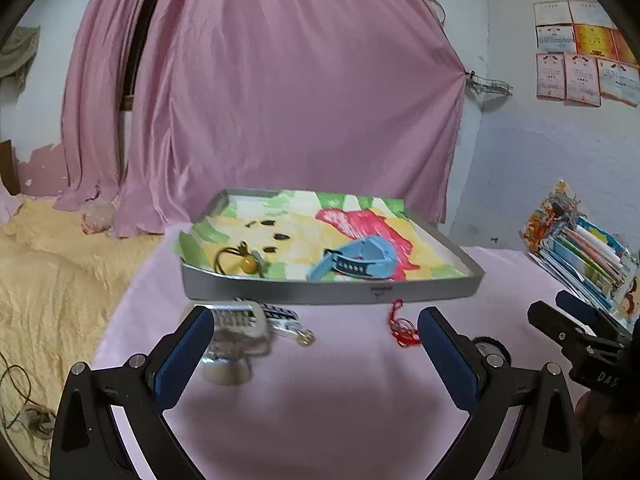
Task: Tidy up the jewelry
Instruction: 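Grasp the black hair band with the right tool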
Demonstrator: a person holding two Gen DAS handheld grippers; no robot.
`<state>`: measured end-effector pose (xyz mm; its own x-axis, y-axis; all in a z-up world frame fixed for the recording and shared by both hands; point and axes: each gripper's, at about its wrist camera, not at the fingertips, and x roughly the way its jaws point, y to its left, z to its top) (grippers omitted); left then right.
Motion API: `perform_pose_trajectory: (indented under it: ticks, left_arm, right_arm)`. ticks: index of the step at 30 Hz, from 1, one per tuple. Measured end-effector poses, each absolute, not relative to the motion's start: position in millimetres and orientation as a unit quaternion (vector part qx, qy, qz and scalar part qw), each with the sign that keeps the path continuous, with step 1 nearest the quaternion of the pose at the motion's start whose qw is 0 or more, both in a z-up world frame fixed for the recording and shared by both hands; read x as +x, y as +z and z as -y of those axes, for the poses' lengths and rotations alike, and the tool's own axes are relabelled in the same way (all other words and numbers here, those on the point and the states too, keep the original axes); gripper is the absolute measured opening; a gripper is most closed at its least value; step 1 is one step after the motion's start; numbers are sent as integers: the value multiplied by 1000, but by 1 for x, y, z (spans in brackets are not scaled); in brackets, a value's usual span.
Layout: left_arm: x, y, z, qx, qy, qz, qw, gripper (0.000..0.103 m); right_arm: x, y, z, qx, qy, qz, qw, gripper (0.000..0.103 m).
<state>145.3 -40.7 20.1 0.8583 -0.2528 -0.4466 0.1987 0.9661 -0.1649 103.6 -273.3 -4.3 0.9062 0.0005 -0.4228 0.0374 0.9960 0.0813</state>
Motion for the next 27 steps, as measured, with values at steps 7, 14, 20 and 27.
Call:
perform_pose_trajectory:
  ticks: [7,14,20,27]
  left_arm:
    - [151,14,57,-49,-142,-274,950,102]
    - [162,8,74,-51,-167,-309,935,102]
    - [174,5,90,-48,-188,-335,922,89]
    - [193,-2,107,-44,-202,-370,906,69]
  right_arm:
    - [105,-16,286,59,-13,-243,968,92]
    - [116,-24,294,62,-12,-278,958,69]
    - [131,-34,298,75,2,-321,944,50]
    - [140,-43,298,79,14,-348,934,35]
